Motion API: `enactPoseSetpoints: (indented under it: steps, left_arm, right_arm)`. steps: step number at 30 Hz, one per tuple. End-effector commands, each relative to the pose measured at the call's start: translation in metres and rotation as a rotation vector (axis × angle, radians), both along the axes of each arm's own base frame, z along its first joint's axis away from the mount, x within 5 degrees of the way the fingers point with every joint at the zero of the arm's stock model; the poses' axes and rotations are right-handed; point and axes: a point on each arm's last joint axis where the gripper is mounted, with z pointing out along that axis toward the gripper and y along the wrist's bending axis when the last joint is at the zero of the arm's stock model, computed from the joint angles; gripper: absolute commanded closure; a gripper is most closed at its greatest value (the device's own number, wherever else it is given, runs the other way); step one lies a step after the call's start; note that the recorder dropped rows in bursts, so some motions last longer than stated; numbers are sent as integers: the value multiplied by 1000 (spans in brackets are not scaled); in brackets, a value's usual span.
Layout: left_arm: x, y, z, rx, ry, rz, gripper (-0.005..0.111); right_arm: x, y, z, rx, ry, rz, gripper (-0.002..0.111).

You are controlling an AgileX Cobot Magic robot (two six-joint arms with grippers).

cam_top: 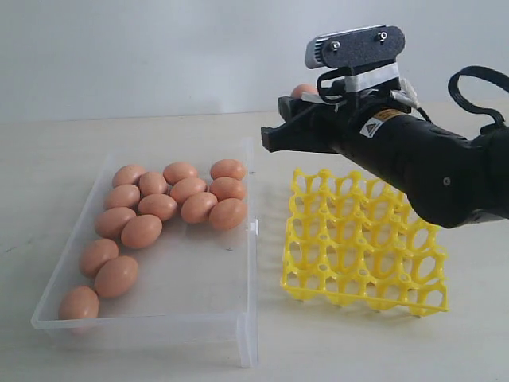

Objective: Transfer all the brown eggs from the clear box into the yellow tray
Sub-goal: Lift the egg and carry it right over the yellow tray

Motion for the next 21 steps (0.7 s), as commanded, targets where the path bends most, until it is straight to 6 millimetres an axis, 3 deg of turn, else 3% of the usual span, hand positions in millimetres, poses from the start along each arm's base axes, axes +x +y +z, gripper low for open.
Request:
enactPoseSetpoints:
  steps: [1, 21]
  left_arm:
    - [0, -1, 2, -9, -11, -6, 107]
    - [0, -1, 2, -9, -11, -6, 107]
  right_arm:
    - [11, -7, -11, 4, -42, -11, 108]
    - [31, -2, -82, 42, -105, -48, 108]
